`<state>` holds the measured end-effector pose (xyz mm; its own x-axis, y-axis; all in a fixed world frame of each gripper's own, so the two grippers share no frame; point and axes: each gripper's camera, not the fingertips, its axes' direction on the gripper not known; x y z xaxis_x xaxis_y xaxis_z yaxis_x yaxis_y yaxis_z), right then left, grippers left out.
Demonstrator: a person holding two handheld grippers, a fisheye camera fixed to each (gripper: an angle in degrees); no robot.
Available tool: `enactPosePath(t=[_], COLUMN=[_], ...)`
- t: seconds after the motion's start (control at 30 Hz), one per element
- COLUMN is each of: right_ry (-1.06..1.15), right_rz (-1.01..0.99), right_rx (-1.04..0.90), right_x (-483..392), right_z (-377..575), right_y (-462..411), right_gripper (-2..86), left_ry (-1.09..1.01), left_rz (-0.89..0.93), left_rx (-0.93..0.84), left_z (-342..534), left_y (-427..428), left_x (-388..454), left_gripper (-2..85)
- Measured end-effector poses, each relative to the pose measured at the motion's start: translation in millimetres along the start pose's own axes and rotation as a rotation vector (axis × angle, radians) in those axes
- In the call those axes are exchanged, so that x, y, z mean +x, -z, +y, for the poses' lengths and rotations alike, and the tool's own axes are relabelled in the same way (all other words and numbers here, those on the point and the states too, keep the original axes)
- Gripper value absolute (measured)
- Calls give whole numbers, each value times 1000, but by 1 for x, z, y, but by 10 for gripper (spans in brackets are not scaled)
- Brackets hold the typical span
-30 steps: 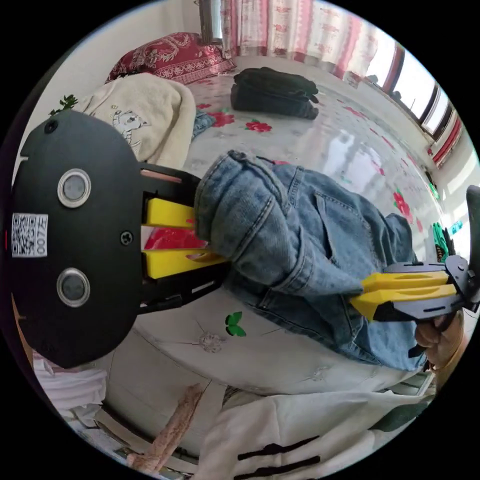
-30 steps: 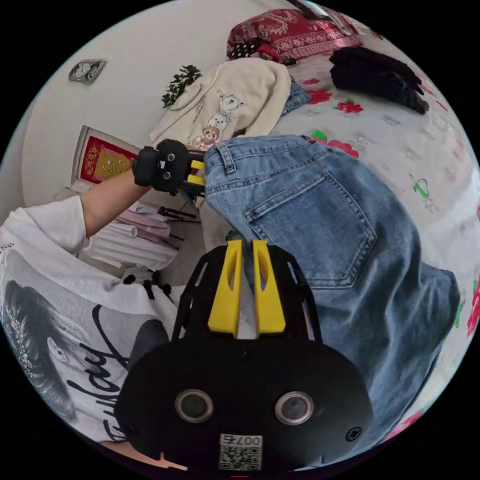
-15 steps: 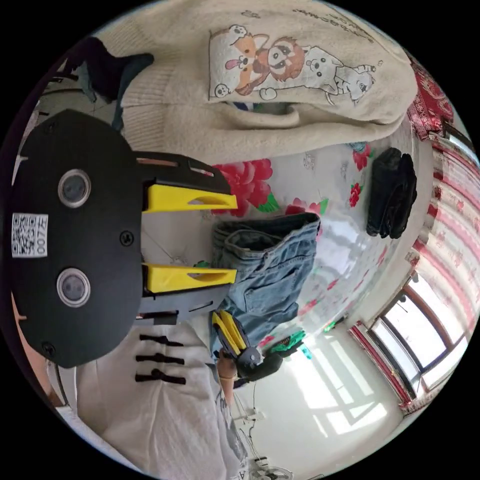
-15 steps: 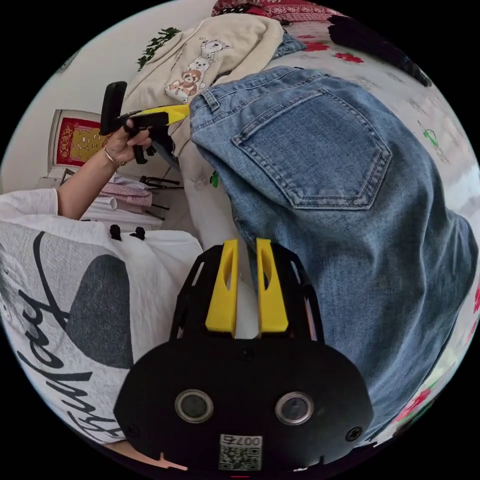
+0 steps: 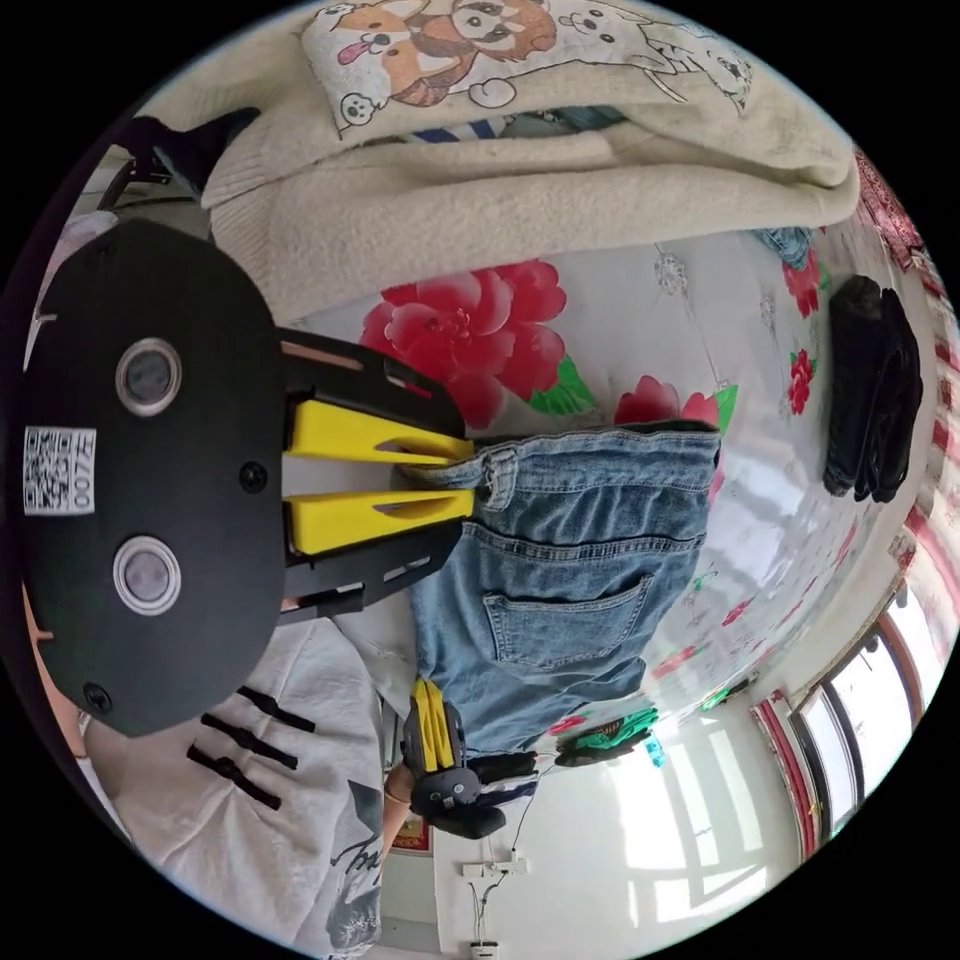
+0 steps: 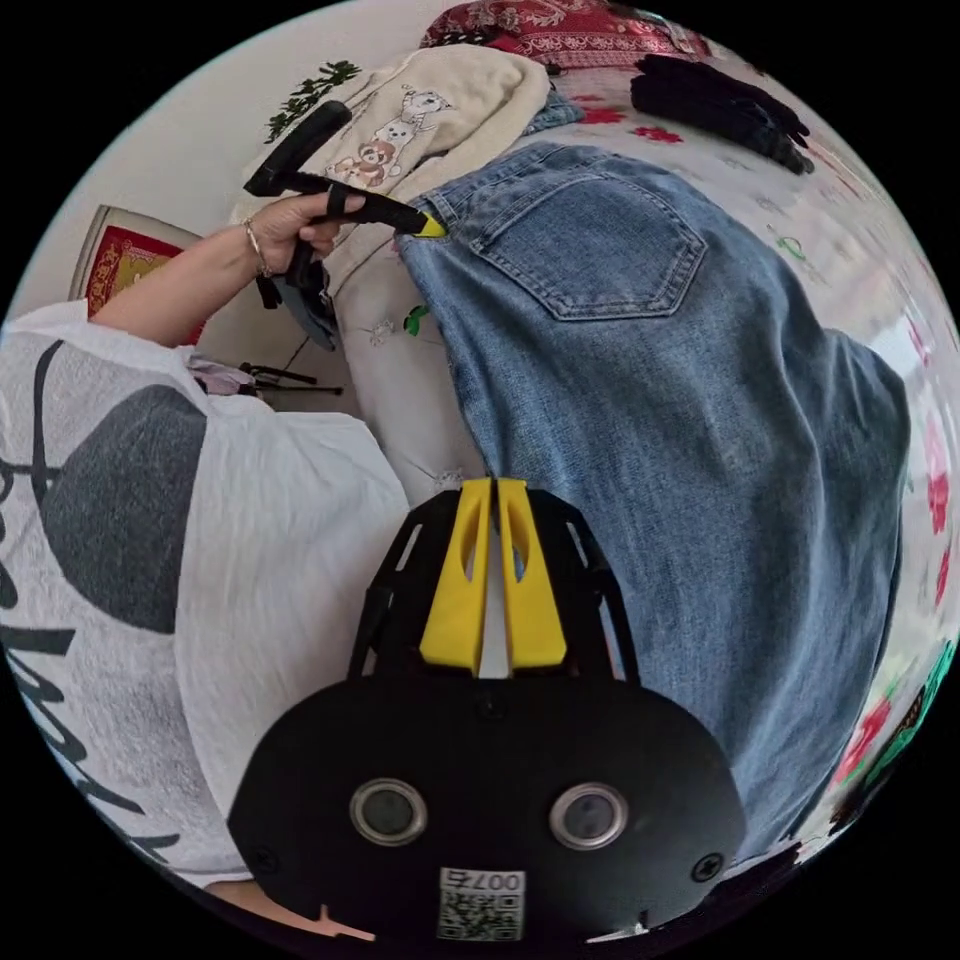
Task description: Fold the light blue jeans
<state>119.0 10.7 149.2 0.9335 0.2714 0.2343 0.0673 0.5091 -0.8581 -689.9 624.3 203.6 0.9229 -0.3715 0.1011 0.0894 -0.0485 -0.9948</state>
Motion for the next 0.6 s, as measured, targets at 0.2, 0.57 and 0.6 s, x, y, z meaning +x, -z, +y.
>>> enactPosePath(t=[0.2,0.57,0.6], right_ry=[-385,-1603,-1621], right_rz=[34,329,320], right_rx=[243,694,691], right_x=[32,110,115], right_z=[116,485,493], right_y=[43,86,85], right_gripper=[20,93,94], left_ry=[-51,-84,-94], left_rz=[-75,-123,-120], left_rx=[190,183,170], left_z=[30,13,6], left_y=[51,20,9], left_x=[17,95,106], left_gripper=[98,89,87])
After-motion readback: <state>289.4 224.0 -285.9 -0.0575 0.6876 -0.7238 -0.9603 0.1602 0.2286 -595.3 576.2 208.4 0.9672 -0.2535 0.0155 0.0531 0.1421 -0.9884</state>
